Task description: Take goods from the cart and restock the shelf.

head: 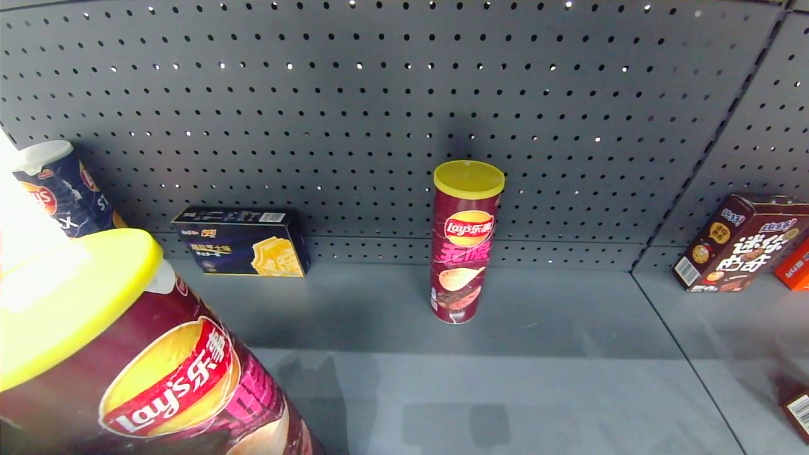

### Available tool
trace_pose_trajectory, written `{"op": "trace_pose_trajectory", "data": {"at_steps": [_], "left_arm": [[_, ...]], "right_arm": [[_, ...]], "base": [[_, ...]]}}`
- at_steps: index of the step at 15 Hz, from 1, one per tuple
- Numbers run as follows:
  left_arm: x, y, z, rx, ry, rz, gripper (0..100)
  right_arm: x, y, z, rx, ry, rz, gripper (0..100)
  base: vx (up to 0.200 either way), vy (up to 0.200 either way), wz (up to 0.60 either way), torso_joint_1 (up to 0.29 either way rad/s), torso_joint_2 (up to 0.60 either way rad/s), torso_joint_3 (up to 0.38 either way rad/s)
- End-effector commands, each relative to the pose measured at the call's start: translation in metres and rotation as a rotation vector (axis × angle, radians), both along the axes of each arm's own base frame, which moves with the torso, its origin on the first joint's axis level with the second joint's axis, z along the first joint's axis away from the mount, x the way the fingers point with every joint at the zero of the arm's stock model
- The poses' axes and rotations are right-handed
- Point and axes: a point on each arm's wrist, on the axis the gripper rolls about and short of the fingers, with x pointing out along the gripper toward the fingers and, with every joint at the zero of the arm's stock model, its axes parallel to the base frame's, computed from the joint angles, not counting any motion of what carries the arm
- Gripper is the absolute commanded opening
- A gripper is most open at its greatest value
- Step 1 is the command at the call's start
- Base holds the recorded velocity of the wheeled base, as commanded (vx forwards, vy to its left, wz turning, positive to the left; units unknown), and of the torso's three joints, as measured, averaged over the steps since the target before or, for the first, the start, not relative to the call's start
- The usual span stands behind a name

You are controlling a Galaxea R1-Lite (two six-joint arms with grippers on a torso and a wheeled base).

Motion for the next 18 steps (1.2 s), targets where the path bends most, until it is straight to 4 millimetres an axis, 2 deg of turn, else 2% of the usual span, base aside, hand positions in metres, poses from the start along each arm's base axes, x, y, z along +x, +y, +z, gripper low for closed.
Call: {"op": "trace_pose_trajectory", "data": {"at_steps": [1,4,6,7,8,11,14,15,18], "left_arm": [[0.000,0.000,0.000,0.000,0.000,0.000,0],[0.001,-0.001,-0.001,0.005,0.005,-0.002,0],[0.001,-0.001,-0.002,0.005,0.009,-0.009,0],[0.001,-0.001,-0.002,0.005,0.009,-0.009,0],[0.000,-0.001,-0.003,0.005,0.011,-0.014,0],[0.000,0.000,-0.011,0.022,0.033,-0.014,0],[0.000,-0.001,-0.014,0.024,0.036,-0.014,0],[0.001,-0.001,-0.014,0.013,0.024,-0.015,0],[0.001,-0.001,-0.013,0.010,0.023,-0.021,0]], "right_arm": [[0.058,0.004,0.010,-0.056,0.152,0.106,100],[0.107,0.021,0.020,-0.084,0.190,0.198,100],[0.139,0.041,0.023,-0.092,0.176,0.208,100],[0.139,0.041,0.023,-0.092,0.176,0.208,100],[0.161,0.058,0.027,-0.097,0.181,0.191,100],[0.185,0.079,0.035,-0.107,0.192,0.208,100],[0.199,0.099,0.035,-0.116,0.210,0.248,100],[0.204,0.108,0.029,-0.125,0.233,0.270,100],[0.211,0.117,0.018,-0.143,0.265,0.287,100]], "base": [[0.000,0.000,0.00,0.000,0.00,0.000],[0.000,0.000,0.00,0.000,0.00,0.000],[0.000,0.000,0.00,0.000,0.00,0.000],[0.000,0.000,0.00,0.000,0.00,0.000],[0.000,0.000,0.00,0.000,0.00,0.000],[0.000,0.000,0.00,0.000,0.00,0.000],[0.000,0.000,0.00,0.000,0.00,0.000],[0.000,0.000,0.00,0.000,0.00,0.000],[0.000,0.000,0.00,0.000,0.00,0.000]]}}
